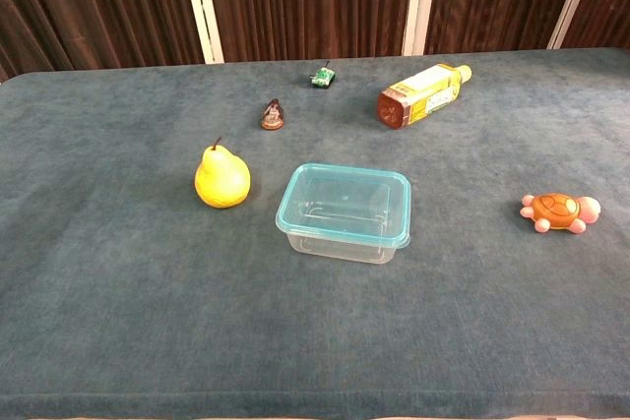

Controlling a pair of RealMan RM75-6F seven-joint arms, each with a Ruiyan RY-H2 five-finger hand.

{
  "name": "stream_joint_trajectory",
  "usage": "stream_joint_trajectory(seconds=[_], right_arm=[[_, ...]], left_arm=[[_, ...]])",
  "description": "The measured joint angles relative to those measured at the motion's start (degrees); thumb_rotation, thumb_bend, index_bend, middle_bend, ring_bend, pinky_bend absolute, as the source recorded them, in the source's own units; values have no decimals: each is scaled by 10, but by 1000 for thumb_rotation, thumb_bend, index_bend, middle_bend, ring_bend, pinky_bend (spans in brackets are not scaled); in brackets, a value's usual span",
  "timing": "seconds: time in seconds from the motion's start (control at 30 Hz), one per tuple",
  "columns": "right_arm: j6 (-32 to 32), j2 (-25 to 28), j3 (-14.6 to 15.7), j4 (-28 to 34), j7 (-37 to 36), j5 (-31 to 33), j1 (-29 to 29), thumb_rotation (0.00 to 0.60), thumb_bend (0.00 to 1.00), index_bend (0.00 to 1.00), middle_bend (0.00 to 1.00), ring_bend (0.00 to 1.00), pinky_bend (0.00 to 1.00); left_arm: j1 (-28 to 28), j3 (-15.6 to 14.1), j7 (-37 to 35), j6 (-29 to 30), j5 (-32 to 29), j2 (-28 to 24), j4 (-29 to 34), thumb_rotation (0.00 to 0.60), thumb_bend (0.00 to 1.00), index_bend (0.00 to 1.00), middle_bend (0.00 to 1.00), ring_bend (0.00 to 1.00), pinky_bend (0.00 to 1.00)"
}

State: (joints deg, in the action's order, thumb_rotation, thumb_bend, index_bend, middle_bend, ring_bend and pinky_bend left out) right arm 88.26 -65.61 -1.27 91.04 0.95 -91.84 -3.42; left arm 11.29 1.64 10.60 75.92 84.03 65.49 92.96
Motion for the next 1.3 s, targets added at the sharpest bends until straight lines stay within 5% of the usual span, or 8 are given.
stream_joint_trajectory(seconds=[0.17,0.27,0.5,0.63,1.13,1.3], right_arm=[[-3,-3,-4,-7,-6,2,-4,600,247,0,28,32,192],[-9,-10,-10,-20,-11,5,-11,600,248,15,48,181,221],[-16,-47,-25,-73,-25,-19,-44,600,247,326,254,765,840],[-37,-66,-30,-88,-18,-21,-65,600,248,390,298,920,984],[-212,-136,-52,-146,1,64,-154,600,248,278,331,970,1000],[-241,-154,-50,-155,-19,72,-175,600,248,326,359,970,1000]], left_arm=[[1,-3,-1,12,13,4,-7,600,469,104,0,29,235],[-1,-4,-6,15,15,3,-8,600,469,106,0,39,236],[-12,-5,-34,37,20,-6,-9,600,467,109,0,40,242],[-16,-7,-41,38,18,-12,-6,600,467,119,0,40,248],[-27,-17,-38,38,9,-27,10,600,466,136,0,52,264],[-31,-11,-37,42,-2,-26,10,600,466,136,0,53,266]])
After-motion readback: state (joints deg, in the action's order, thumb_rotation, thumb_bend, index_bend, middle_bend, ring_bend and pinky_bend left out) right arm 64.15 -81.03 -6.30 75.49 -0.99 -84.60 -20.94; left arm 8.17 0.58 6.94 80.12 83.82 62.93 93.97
